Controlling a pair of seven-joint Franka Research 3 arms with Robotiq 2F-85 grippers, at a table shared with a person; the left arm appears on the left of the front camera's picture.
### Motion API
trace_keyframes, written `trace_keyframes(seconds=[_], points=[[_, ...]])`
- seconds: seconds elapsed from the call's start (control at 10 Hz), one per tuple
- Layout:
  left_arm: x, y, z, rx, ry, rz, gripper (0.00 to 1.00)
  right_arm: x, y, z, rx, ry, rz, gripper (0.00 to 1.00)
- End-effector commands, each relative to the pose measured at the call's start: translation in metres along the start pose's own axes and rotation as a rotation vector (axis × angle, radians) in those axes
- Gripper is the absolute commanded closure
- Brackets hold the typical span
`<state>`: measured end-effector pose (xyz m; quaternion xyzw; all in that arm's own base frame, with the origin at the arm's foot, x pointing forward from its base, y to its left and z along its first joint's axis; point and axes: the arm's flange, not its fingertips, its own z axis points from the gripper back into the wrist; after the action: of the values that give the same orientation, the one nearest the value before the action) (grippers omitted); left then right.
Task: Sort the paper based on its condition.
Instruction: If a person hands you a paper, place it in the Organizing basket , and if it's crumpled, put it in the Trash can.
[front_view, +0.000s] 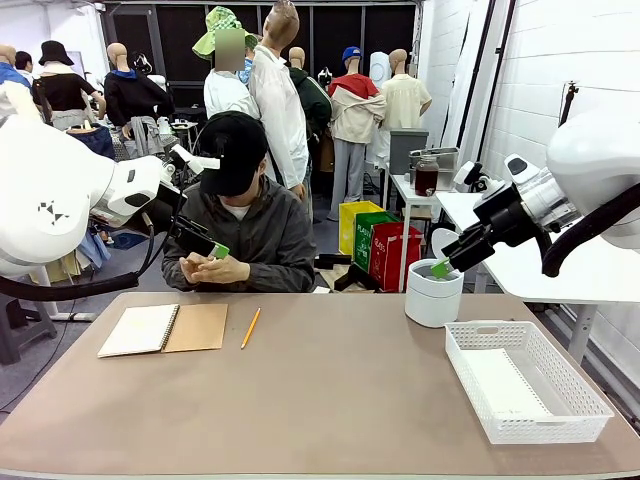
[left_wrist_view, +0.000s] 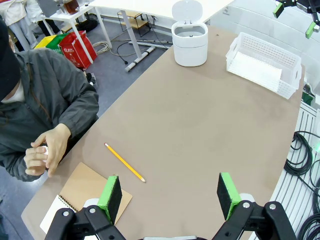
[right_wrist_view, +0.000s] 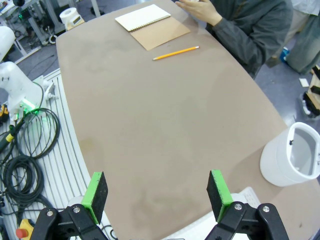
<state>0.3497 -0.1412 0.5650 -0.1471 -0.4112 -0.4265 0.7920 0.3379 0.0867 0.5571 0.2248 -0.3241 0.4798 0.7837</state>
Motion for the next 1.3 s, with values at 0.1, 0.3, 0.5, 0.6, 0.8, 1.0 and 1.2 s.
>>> trace_keyframes(seconds=[0.1, 0.3, 0.5, 0.6, 0.8, 1.0, 1.2], points=[[-0.0009, 0.0002, -0.0001, -0.007, 0.002, 0.011, 0.0, 0.0012, 0.0, -0.0006, 0.014, -0.009, 0.001, 0.0], [-0.0009, 0.0002, -0.0001, -0.007, 0.002, 0.011, 0.0, 0.0012, 0.0, -0.0006, 0.014, -0.009, 0.001, 0.0], [-0.0009, 0.0002, -0.0001, -0.007, 0.002, 0.011, 0.0, 0.0012, 0.0, -0.0006, 0.014, -0.009, 0.001, 0.0], [-0.0009, 0.0002, -0.0001, -0.007, 0.002, 0.011, 0.0, 0.0012, 0.0, -0.0006, 0.014, -0.009, 0.001, 0.0], [-0.0009, 0.0002, -0.0001, -0.007, 0.002, 0.011, 0.0, 0.0012, 0.0, -0.0006, 0.014, -0.009, 0.001, 0.0], [-0.0009, 0.0002, -0.0001, -0.007, 0.002, 0.011, 0.0, 0.0012, 0.0, -0.0006, 0.014, -0.009, 0.001, 0.0], [-0.0009, 0.0002, -0.0001, -0.007, 0.002, 0.011, 0.0, 0.0012, 0.0, -0.0006, 0.014, -0.009, 0.001, 0.0]])
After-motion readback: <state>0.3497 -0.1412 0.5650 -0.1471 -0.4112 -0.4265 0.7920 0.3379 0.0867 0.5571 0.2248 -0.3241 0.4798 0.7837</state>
